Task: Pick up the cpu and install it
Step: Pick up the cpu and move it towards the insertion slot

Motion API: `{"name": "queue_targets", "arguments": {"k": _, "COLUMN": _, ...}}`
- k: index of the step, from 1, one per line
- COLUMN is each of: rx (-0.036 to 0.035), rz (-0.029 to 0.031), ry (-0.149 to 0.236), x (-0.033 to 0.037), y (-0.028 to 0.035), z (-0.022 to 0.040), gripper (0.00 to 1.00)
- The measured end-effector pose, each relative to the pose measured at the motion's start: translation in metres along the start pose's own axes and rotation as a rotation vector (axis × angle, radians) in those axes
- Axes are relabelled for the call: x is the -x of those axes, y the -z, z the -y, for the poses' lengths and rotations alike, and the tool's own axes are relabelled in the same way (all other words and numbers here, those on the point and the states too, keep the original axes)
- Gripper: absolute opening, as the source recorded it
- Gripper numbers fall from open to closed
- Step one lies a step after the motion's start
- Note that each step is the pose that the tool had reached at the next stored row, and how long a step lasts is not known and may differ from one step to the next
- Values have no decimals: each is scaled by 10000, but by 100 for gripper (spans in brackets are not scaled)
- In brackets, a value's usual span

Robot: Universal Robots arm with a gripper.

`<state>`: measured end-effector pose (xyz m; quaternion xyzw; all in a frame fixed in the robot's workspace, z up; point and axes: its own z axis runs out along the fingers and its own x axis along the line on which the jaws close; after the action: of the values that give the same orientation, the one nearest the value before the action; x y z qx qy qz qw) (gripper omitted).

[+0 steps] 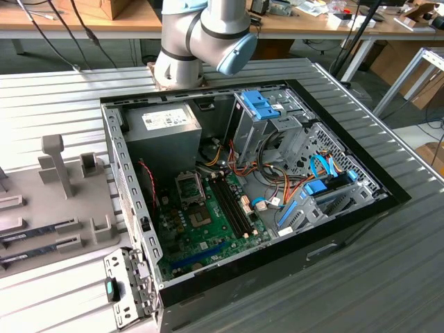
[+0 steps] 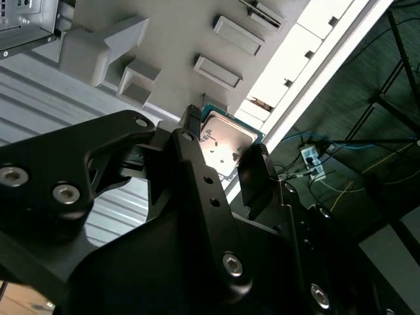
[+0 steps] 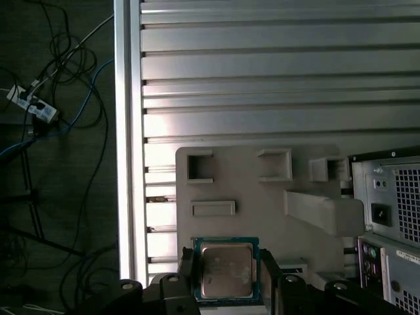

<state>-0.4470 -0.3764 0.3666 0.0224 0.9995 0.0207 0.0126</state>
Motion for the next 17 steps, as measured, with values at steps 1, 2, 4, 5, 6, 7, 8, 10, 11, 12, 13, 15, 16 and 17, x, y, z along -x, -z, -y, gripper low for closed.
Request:
{"name": "queue_targets", "arguments": {"k": 1, "rx": 4, "rz": 1, "ry": 0, "x": 0, "y": 9, "z": 0, "gripper": 47}}
{"name": "queue_targets", "arguments": {"k": 2, "rx": 7, "rz": 1, "ry": 0, "x": 1, "y": 14, "z": -1, "gripper": 47}}
{"name": "queue_targets", "arguments": {"k": 4, "rx": 13, "rz": 0, "ry": -1, "x": 1, "y": 26, "z": -1, "gripper": 47}}
{"name": "queue_targets", "arguments": {"k": 5, "rx": 17, "rz": 0, "ry": 0, "x": 1, "y": 32, "z": -1, "gripper": 47}}
{"name": "queue_targets", "arguments": {"k": 6, "rx": 21, "rz": 1, "ry": 0, "x": 1, "y": 36, "z": -2, "gripper": 47}}
{"name": "queue_targets", "arguments": {"k": 7, "rx": 23, "rz": 0, "ry": -1, "x": 1, "y": 40, "z": -2, "gripper": 47}}
{"name": "queue_targets", "arguments": {"k": 8, "rx": 26, "rz": 0, "ry": -1, "x": 2, "y": 44, "z": -2, "gripper": 47}}
{"name": "queue_targets", "arguments": {"k": 10, "rx": 33, "rz": 0, "ry": -1, "x": 2, "y": 51, "z": -2, "gripper": 47}}
{"name": "queue_targets", "arguments": {"k": 11, "rx": 36, "rz": -1, "ry": -1, "x": 2, "y": 55, "z": -2, "gripper": 47}}
{"name": "queue_targets", "arguments": {"k": 12, "rx": 39, "rz": -1, "ry": -1, "x": 3, "y": 60, "z": -3, "gripper": 47}}
{"name": "queue_targets", "arguments": {"k": 13, "rx": 43, "rz": -1, "ry": -1, "x": 3, "y": 64, "z": -3, "gripper": 47}}
{"name": "queue_targets", "arguments": {"k": 15, "rx": 49, "rz": -1, "ry": -1, "x": 4, "y": 74, "z": -3, "gripper": 47}}
{"name": "queue_targets", "arguments": {"k": 16, "rx": 53, "rz": -2, "ry": -2, "x": 4, "y": 80, "z": -4, "gripper": 47}}
{"name": "queue_targets", "arguments": {"k": 17, "rx": 58, "rz": -2, "ry": -2, "x": 4, "y": 86, "z": -4, "gripper": 47}}
